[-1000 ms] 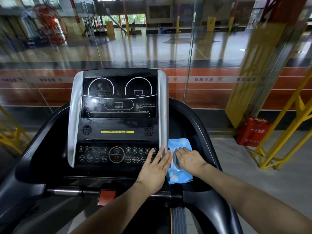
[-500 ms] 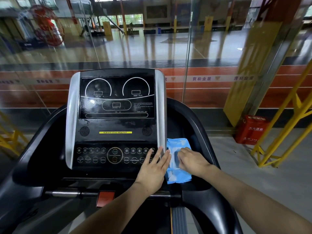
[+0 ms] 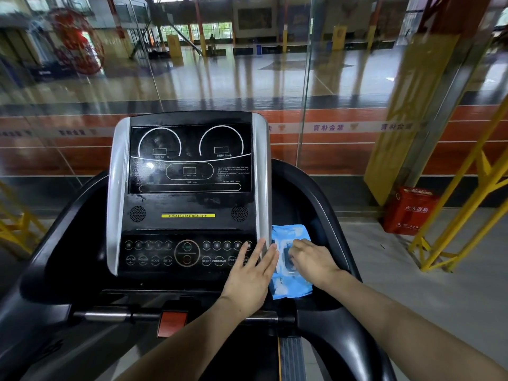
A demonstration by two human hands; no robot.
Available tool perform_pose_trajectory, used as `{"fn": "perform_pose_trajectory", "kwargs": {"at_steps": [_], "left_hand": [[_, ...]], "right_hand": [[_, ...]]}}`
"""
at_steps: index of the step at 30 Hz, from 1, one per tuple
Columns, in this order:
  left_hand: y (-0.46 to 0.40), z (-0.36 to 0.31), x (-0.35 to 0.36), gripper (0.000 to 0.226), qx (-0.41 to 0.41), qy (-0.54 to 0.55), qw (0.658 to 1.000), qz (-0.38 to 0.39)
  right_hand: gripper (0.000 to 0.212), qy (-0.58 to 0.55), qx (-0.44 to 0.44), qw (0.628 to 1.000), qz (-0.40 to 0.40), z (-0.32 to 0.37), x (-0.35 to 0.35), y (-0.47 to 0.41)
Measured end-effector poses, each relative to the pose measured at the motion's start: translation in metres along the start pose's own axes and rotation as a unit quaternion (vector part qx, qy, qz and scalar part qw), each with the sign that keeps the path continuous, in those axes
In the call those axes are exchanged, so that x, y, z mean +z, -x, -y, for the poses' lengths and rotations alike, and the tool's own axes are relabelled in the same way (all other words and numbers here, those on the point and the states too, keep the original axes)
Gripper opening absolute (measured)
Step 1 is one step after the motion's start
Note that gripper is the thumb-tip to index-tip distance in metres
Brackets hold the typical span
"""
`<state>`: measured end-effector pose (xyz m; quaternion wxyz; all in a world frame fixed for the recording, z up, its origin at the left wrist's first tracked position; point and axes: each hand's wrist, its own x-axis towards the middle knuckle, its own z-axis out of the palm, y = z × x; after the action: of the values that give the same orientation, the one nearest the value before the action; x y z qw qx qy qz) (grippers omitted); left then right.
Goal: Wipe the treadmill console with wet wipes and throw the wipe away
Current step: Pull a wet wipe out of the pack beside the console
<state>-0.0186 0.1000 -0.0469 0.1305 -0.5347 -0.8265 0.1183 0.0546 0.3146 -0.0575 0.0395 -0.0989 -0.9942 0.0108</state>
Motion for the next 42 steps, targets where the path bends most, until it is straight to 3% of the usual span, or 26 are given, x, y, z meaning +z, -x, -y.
{"fn": "perform_pose_trajectory", "kwargs": {"at_steps": [5, 12, 25, 28, 33, 42], "left_hand": [[0.0, 0.0, 0.0, 0.079, -0.001, 0.006, 1.0, 0.0], [-0.001, 0.0, 0.0, 0.081, 0.0, 0.009, 1.0, 0.004], [-0.001, -0.002, 0.002, 0.081, -0.003, 0.03, 1.0, 0.006], [-0.001, -0.001, 0.002, 0.081, 0.0, 0.032, 0.999, 0.009], [0.0, -0.002, 0.002, 0.081, -0.001, 0.031, 0.999, 0.008], [0.0, -0.004, 0.002, 0.08, -0.005, 0.045, 0.999, 0.001]], "right_hand": [[0.03, 0.034, -0.013, 0.999, 0.027, 0.002, -0.003, 0.0], [0.03, -0.007, 0.004, 0.999, 0.035, 0.003, -0.005, 0.004], [0.025, 0.016, -0.038, 0.998, 0.045, 0.001, -0.009, 0.004], [0.024, 0.006, -0.012, 1.0, 0.026, 0.002, -0.005, 0.007], [0.002, -0.011, 0.038, 0.997, -0.066, 0.0, 0.003, 0.01], [0.033, 0.103, 0.002, 0.994, -0.039, 0.009, 0.0, 0.0]]}}
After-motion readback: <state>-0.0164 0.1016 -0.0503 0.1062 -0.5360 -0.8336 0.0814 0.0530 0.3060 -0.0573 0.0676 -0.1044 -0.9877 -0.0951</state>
